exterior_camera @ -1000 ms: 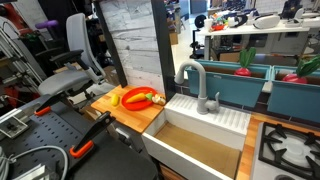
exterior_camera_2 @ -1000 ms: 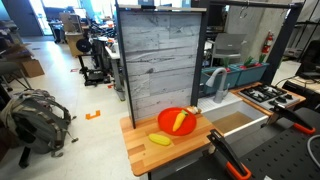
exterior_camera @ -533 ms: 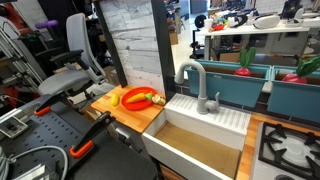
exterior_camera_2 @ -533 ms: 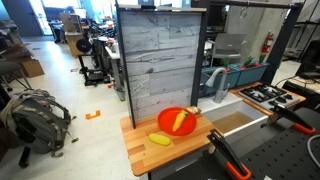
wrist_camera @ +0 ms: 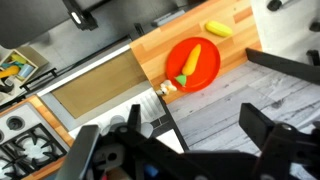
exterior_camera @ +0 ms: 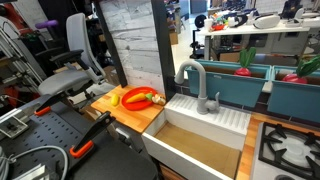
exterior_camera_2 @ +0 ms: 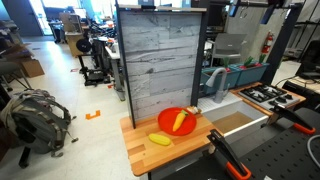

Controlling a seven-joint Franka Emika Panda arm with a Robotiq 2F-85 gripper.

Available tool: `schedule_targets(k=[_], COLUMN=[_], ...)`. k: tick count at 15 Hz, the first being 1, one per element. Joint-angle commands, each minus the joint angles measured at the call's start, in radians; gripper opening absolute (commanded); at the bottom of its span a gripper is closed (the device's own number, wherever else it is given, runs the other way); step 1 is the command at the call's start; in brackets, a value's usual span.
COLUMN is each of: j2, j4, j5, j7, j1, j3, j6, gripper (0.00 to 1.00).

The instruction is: Turn the tap nozzle to the right

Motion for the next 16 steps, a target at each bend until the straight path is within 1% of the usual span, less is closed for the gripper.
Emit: schedule_targets(k=[1, 5, 11, 14, 16], j2=[0.194, 0.332, 0.458, 0.518, 0.566], j4=[0.142, 0.242, 0.31, 0.333, 0.364], j5=[0.128, 0.224, 0.272, 0.312, 0.366], j7=[-0.011, -0.018, -0.011, -0.024, -0.051], j1=[-0.002, -0.037, -0.102, -0.138, -0.169], j3=[-0.017, -0.027, -0.034, -0.022, 0.001], j6=[0.079, 0.135, 0.243, 0.3, 0.309], gripper=[1.0, 1.0, 1.0, 1.0, 1.0])
